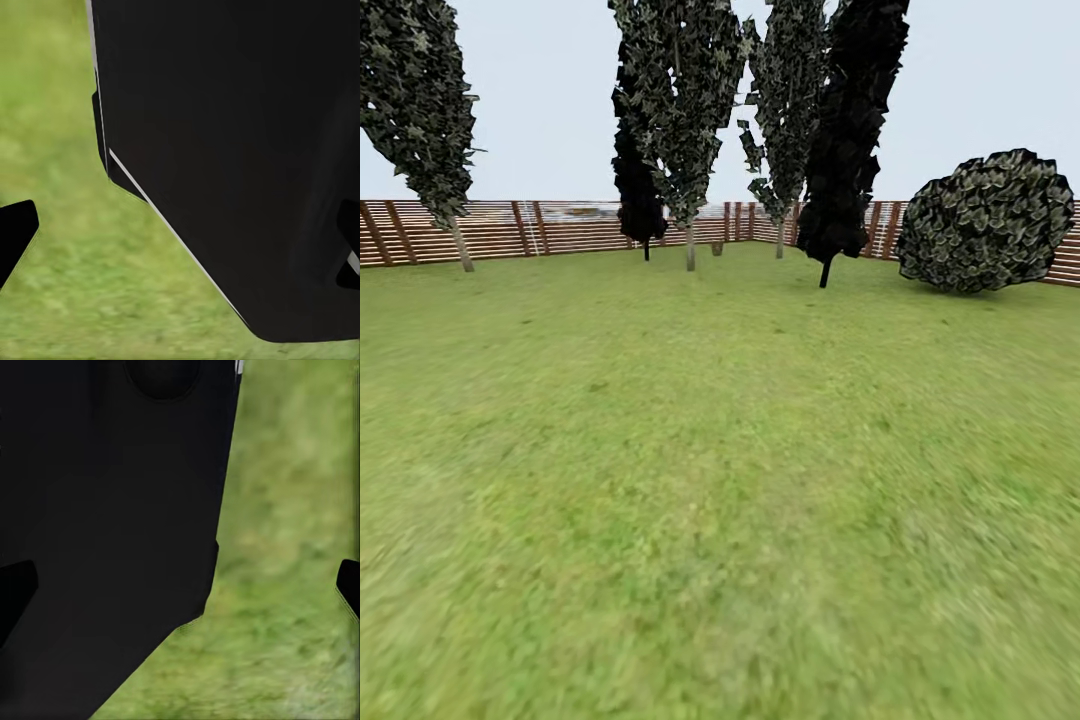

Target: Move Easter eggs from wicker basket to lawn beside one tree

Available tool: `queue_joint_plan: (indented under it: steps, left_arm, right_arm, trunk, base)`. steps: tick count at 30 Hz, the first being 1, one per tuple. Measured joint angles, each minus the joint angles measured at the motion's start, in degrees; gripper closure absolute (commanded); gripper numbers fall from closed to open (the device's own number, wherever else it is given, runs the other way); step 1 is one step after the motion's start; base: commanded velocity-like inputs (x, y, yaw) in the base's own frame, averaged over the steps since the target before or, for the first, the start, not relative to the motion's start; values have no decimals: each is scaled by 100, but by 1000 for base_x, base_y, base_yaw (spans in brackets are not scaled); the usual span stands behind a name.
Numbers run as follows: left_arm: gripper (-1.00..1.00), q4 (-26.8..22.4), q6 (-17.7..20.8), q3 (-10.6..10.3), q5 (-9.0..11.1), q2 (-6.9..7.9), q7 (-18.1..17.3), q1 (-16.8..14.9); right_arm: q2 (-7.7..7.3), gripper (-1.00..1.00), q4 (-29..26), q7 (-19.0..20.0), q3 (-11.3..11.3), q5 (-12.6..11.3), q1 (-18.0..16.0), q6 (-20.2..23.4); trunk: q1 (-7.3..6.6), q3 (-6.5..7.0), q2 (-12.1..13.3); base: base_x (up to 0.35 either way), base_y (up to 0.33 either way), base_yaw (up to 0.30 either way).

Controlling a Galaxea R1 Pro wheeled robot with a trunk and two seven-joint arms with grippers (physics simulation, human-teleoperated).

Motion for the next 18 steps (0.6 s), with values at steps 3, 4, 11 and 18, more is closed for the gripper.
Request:
queue_joint_plan:
  steps: [3, 4, 11, 18]
  left_arm:
    - [-100, -3, 0, 0, 0, 0, 0, 0]
    - [-100, -3, 0, 0, 0, 0, 0, 0]
    - [-100, 0, 0, 0, 0, 0, 0, 0]
    - [-100, -4, 0, 0, 0, 0, 0, 0]
  right_arm:
    - [0, -100, 0, 0, 0, 2, -1, 0]
    - [0, -100, 0, 0, 0, 2, -1, 0]
    - [0, -100, 0, -3, 0, 4, 1, 0]
    - [0, -100, 0, -2, 0, 2, -1, 1]
  trunk:
    - [0, 0, 0]
    - [0, 0, 0]
    - [0, 0, 0]
    - [0, 0, 0]
  base:
    - [336, 0, 0]
    - [336, 0, 0]
    - [337, 0, 0]
    - [337, 0, 0]
